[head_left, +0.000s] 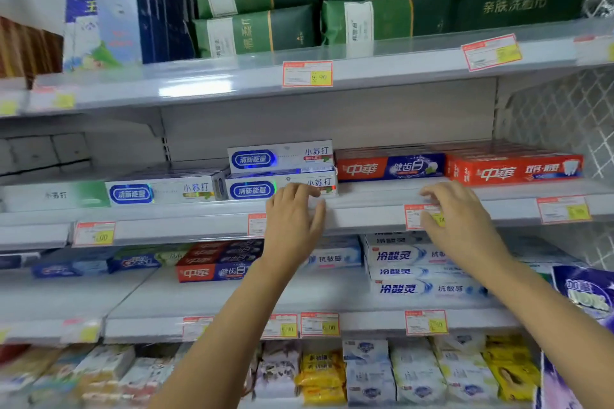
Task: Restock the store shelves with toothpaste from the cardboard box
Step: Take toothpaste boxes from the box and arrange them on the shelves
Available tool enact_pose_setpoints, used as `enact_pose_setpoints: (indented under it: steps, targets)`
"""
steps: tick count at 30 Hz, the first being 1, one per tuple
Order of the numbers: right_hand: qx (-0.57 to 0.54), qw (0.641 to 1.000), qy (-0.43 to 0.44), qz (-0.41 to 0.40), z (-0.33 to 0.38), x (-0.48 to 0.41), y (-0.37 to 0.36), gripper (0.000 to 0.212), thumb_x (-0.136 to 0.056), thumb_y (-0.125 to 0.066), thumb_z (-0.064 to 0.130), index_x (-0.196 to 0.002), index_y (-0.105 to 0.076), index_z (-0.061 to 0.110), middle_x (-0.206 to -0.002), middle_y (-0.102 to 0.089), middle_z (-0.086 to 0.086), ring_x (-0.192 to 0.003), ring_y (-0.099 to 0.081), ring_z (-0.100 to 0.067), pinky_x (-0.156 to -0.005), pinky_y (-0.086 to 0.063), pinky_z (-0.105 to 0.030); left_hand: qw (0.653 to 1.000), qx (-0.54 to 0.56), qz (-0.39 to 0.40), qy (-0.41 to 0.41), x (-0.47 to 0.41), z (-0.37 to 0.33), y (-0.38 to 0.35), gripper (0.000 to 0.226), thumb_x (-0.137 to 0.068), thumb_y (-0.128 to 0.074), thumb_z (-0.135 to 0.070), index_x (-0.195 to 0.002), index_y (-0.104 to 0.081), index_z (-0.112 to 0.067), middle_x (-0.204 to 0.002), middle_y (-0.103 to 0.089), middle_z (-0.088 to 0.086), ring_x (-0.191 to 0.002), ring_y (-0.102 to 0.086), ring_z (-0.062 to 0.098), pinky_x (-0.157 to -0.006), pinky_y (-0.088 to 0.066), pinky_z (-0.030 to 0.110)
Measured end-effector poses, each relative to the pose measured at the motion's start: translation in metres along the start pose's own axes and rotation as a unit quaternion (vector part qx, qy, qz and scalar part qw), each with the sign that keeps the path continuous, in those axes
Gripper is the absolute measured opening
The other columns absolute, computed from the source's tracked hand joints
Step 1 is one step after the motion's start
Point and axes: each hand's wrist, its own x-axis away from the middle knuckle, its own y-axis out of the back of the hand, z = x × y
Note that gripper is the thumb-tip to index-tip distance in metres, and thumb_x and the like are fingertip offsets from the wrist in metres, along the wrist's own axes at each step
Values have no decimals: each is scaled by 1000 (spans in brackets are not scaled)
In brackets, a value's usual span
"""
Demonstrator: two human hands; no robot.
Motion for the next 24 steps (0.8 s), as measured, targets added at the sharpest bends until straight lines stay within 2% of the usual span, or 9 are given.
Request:
enact_pose_setpoints:
  steps: [6, 8, 10, 12, 14, 15, 18, 20, 24]
  targets:
    - [-217, 974, -59, 39, 53, -61, -9, 43, -91, -58, 16, -133, -50, 15, -129, -54, -3, -110, -54, -16, -81, -44, -25, 990, 42, -55, 124, -31, 31, 28, 37, -91, -53, -23, -123, -51, -5, -125, -48, 13, -116, -43, 29, -99, -36, 38]
    - [-302, 938, -122, 121, 73, -85, -20, 57, -91, -61, 22, -142, -39, 13, -137, -49, -1, -121, -51, -18, -85, -46, -28, 987, 10, -71, 145, -39, 45, 40, 46, -89, -57, -20, -130, -46, -2, -134, -42, 17, -125, -37, 32, -106, -32, 40]
    - [-403, 878, -186, 178, 90, -102, -33, 66, -91, -60, 31, -146, -32, 9, -147, -41, -7, -128, -45, -24, -103, -42, -39, 987, -16, -77, 141, -45, 56, 54, 52, -90, -58, -23, -135, -42, -2, -139, -39, 18, -129, -33, 32, -110, -29, 40]
    - [-482, 824, -231, 187, 104, -114, -44, 50, -94, -55, 34, -134, -45, 6, -138, -51, -15, -124, -50, -27, -108, -37, -43, 986, -50, -44, 153, -51, 69, 66, 60, -91, -58, -30, -139, -37, -1, -139, -42, 20, -130, -34, 33, -110, -27, 40]
    - [-522, 796, -254, 172, 119, -123, -51, 25, -98, -49, 31, -106, -60, 11, -115, -66, -16, -102, -63, -27, -101, -45, -45, 978, -91, 27, 187, -56, 85, 75, 66, -91, -57, -42, -137, -38, 1, -134, -49, 21, -125, -41, 35, -105, -31, 40]
    - [-534, 786, -263, 164, 125, -126, -55, 24, -99, -47, 32, -97, -62, 13, -105, -68, -14, -89, -66, -27, -95, -50, -46, 972, -112, 64, 198, -59, 92, 78, 67, -89, -56, -51, -131, -44, 0, -127, -53, 21, -120, -46, 35, -100, -35, 40]
    - [-523, 788, -285, 155, 141, -133, -68, 34, -97, -46, 41, -106, -61, 11, -95, -68, -10, -80, -65, -27, -85, -53, -44, 963, -164, 138, 163, -62, 109, 81, 66, -81, -52, -69, -105, -54, -7, -107, -61, 14, -106, -54, 32, -88, -41, 40]
    - [-503, 798, -293, 153, 147, -133, -71, 39, -96, -46, 45, -110, -59, 11, -94, -68, -8, -78, -65, -26, -79, -54, -39, 957, -203, 166, 121, -63, 115, 77, 67, -80, -47, -72, -111, -57, -13, -114, -61, 10, -113, -51, 31, -95, -39, 42]
    - [-487, 805, -304, 148, 146, -135, -79, 49, -93, -49, 52, -117, -57, 10, -103, -70, -12, -91, -68, -30, -89, -54, -47, 951, -230, 176, 110, -62, 118, 70, 75, -82, -41, -73, -129, -52, -15, -136, -51, 6, -130, -39, 29, -110, -26, 52]
